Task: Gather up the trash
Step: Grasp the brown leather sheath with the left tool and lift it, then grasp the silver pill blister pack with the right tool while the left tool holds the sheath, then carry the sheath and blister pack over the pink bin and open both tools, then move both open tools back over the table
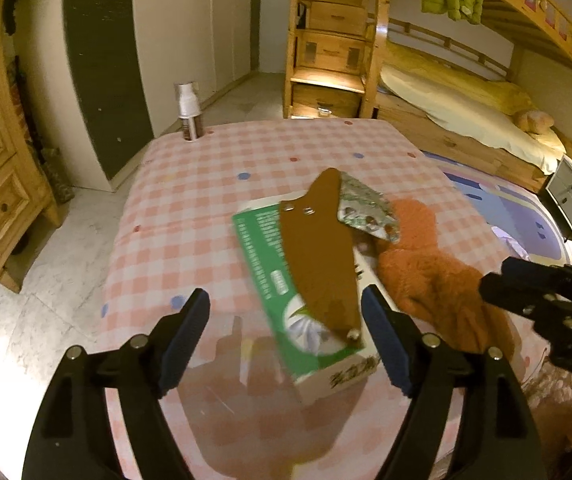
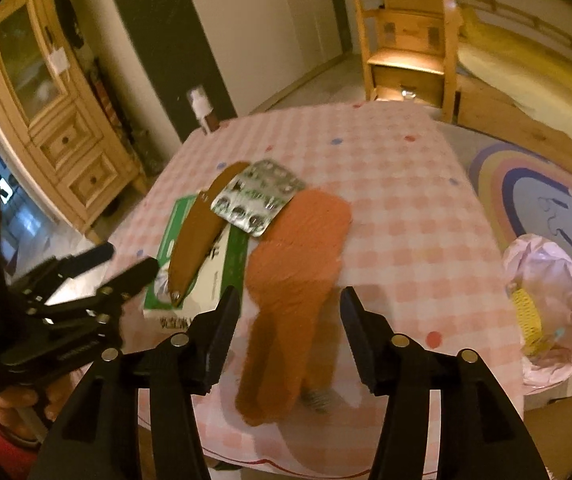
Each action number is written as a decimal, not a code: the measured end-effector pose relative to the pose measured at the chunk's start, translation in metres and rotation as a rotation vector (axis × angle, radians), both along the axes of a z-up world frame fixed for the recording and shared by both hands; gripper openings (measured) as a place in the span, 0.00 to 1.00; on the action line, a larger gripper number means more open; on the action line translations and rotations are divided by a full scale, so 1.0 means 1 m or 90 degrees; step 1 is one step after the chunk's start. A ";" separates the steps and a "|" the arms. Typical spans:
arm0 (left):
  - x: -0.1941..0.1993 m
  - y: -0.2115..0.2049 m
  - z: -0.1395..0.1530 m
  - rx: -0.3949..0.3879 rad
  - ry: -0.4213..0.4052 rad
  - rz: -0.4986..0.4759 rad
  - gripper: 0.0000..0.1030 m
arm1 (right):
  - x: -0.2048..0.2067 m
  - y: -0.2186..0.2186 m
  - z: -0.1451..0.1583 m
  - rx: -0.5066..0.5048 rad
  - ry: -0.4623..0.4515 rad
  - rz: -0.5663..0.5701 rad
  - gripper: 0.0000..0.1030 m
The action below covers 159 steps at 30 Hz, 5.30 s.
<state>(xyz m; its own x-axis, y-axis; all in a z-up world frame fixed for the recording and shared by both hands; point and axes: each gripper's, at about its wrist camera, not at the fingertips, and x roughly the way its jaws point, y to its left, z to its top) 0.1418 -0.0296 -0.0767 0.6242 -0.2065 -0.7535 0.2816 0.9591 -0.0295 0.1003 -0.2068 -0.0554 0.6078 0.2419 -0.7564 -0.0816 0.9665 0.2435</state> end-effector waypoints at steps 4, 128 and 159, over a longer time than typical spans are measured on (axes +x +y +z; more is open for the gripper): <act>0.017 -0.014 -0.006 -0.010 0.018 -0.013 0.74 | 0.000 -0.013 0.006 0.010 -0.017 -0.013 0.52; -0.011 -0.348 -0.016 -0.010 0.025 -0.383 0.48 | -0.073 -0.293 -0.029 -0.052 -0.028 -0.353 0.02; -0.037 -0.239 0.043 -0.048 -0.049 -0.277 0.75 | -0.114 -0.238 0.028 0.048 -0.095 -0.314 0.24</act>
